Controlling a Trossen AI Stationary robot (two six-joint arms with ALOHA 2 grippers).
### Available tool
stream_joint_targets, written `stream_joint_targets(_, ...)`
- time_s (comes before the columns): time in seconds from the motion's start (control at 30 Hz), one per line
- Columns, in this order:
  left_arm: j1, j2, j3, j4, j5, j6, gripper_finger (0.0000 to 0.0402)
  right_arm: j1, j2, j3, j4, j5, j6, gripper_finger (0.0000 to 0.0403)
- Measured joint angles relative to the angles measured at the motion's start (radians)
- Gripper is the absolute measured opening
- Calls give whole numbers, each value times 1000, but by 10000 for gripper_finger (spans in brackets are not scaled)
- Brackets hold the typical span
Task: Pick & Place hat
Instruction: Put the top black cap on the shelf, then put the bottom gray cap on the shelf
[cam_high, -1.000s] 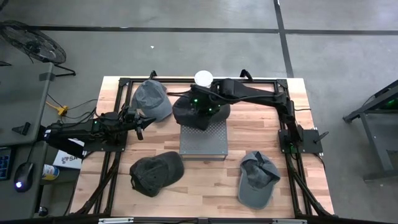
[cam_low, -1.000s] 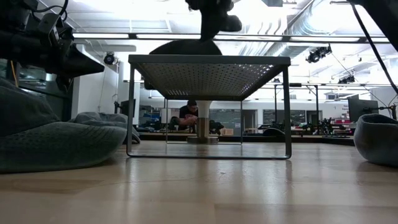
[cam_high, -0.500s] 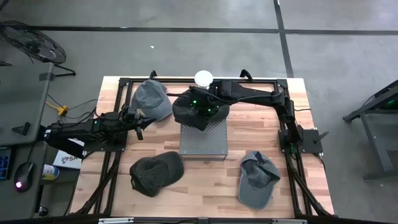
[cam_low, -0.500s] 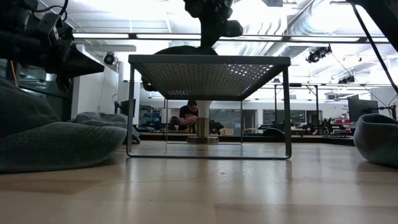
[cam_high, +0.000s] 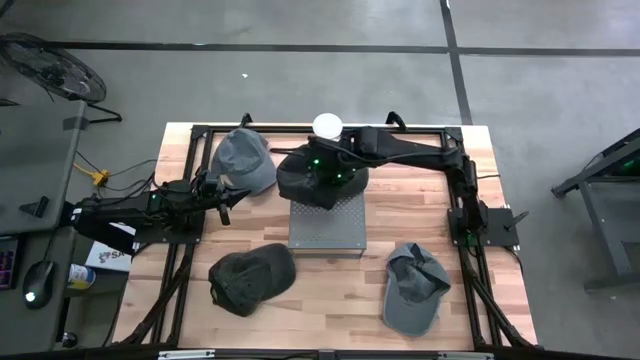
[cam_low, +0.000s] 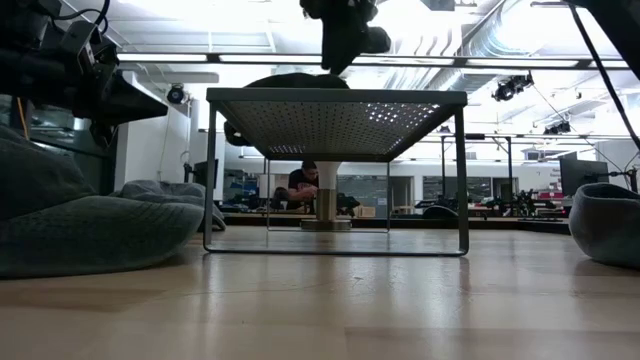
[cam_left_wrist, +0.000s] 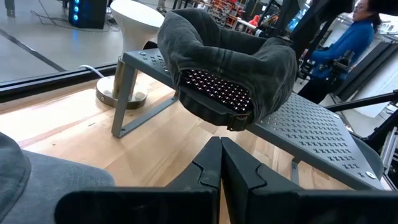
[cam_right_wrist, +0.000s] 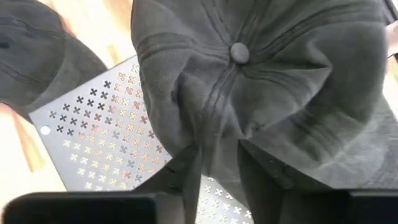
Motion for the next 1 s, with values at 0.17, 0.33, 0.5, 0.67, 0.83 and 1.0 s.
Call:
stream_joint_targets(0.17, 0, 0, 0, 0, 1, 0, 1, 0, -28, 0, 0, 0, -13, 147)
stream_joint_targets(0.33, 0, 0, 0, 0, 1, 0, 1, 14, -71, 0, -1, -12, -71, 166)
stream_joint_targets(0.5, 0, 0, 0, 0, 1, 0, 1, 52, -111, 0, -40, -10, -120, 166)
stream_joint_targets(0.67, 0, 0, 0, 0, 1, 0, 1, 102, -145, 0, -141, 9, -138, 167)
stream_joint_targets(0.83, 0, 0, 0, 0, 1, 0, 1, 149, -169, 0, -197, 94, -97, 167)
stream_joint_targets(1.0, 0, 0, 0, 0, 0, 0, 1, 189, -187, 0, -199, 119, -33, 167)
